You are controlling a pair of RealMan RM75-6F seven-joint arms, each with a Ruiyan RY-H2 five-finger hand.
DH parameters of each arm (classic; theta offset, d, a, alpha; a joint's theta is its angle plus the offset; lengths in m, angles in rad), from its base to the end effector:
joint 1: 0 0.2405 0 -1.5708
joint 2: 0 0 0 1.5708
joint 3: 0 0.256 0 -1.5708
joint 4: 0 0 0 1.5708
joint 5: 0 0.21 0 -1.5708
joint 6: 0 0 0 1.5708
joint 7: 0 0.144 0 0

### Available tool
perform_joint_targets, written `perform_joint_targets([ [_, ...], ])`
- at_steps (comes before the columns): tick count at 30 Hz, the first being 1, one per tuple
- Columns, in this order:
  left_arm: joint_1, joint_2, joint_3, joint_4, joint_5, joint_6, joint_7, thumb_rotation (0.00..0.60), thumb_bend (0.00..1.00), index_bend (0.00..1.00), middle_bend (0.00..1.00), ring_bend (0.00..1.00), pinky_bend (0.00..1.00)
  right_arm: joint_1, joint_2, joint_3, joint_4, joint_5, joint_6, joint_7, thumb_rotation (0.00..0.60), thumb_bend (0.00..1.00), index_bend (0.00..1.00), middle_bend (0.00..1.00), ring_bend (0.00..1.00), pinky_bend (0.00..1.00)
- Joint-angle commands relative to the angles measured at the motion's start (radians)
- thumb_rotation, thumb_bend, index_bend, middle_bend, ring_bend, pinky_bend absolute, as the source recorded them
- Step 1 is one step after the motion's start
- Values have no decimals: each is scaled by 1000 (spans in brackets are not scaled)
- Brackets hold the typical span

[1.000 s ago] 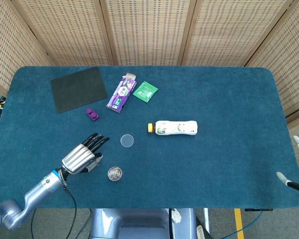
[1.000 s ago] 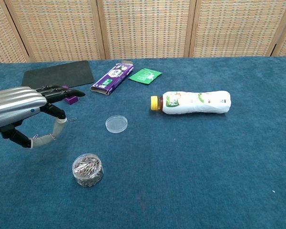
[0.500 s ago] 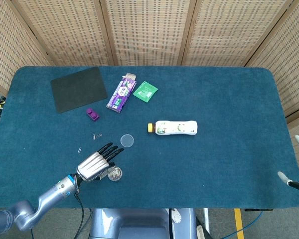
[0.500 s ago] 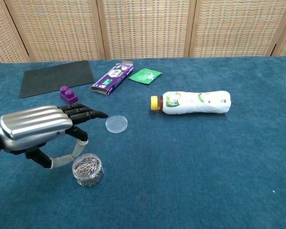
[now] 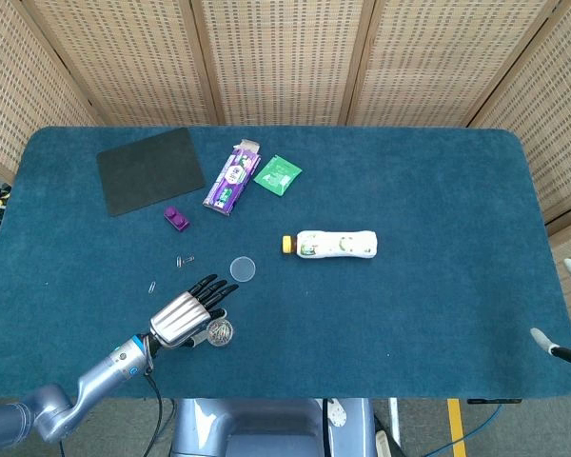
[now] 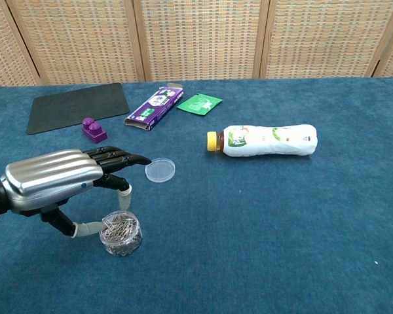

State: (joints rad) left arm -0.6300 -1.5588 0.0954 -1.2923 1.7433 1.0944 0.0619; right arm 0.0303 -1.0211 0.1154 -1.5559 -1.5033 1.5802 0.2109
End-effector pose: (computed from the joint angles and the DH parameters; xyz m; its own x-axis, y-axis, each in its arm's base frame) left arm -0.1951 0.2656 -0.0380 0.6168 0.1887 0.7642 0.6100 -0.7282 -0.3125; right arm -0.3236 -0.1766 0.2185 0.3382 0.1464 0.9296 -0.9403 0.0127 0.3401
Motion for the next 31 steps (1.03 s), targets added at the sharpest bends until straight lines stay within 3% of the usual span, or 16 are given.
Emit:
perform_joint_targets([
  [1,1,-1,0,5,2,14,-17,600,181,153,0,0,0,0,0,0,1,0,0,0,600,0,2,0,0,0],
  [6,12,19,-13,1,4,67,-53,600,94,1,0,0,0,1,0,0,2,1,-2,2,600,0,2,0,0,0],
  [13,71,126,-64,-71,-53,195,-100,600,4,0,0,0,0,-1,0,-2,-2,-6,4,-1,600,0,2,0,0,0],
  [18,131,196,-90,-124,-131,254,-106,600,0,0,0,0,0,-2,0,-3,-5,-10,8,-6,600,0,2,0,0,0],
  [24,326,337,-106,-341,-381,378,64,600,0,0,0,0,0,-5,-4,-6,-10,-21,19,-25,600,0,2,0,0,0],
  [31,400,386,-103,-405,-394,436,93,600,0,0,0,0,0,-5,-9,-9,-9,-25,20,-39,600,0,2,0,0,0],
])
